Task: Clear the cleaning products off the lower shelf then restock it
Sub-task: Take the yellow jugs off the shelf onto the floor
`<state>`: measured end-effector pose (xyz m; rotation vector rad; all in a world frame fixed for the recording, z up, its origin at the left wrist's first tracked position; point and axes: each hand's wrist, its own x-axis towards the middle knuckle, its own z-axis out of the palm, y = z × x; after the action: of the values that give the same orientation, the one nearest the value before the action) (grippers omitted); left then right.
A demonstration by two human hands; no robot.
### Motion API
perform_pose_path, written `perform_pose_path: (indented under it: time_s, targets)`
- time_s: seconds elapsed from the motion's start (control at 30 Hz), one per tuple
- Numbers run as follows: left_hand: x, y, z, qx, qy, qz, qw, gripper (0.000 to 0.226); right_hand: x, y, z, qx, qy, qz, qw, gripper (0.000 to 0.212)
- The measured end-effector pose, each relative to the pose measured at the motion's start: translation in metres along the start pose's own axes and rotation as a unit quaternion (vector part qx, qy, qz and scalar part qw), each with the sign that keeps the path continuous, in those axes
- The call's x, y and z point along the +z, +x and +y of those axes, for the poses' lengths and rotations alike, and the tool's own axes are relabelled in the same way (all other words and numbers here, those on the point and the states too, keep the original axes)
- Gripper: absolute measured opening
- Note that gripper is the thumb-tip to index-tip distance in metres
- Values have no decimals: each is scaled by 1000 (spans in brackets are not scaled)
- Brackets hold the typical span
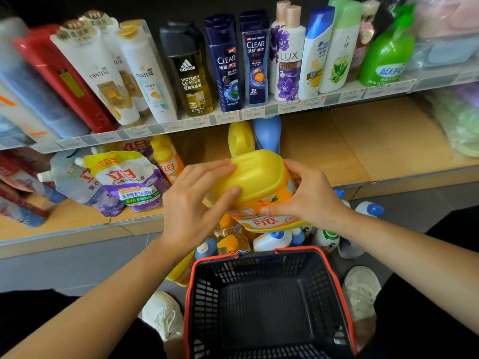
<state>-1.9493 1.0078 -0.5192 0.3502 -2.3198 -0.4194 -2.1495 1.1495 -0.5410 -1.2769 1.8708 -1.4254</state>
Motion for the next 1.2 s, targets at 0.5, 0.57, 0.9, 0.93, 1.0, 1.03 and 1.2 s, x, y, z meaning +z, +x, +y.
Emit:
perform_pose_path:
  time_s: [0.5, 0.57, 0.9, 0.93, 1.0, 1.03, 1.2]
  targets:
    - [11, 9, -3, -300, -338, -29, 892, 37, 3, 1, -2, 15, 36, -13, 999, 83]
    - [12, 4, -8, -261, -321, -35, 910, 41, 1, 4, -2, 35, 76, -6, 996, 81]
    - [31, -23, -23, -311, -312, -170, 882, 67, 1, 19, 5, 127, 254, 38, 958, 63]
    - [35, -28, -23, -327, -307, -208, 869, 59, 0, 21, 4, 133, 269, 47, 953, 66]
    - [41, -37, -23, -374, -319, -238, 838, 51, 0, 25, 3, 142, 288, 57, 945, 67]
    - [42, -40, -22, -405, -333, -241, 817, 49, 0, 26, 3, 145, 298, 57, 942, 64]
    - [37, -36, -25, -492, -443, -239, 710, 62, 6, 29, 8, 164, 338, 32, 926, 62]
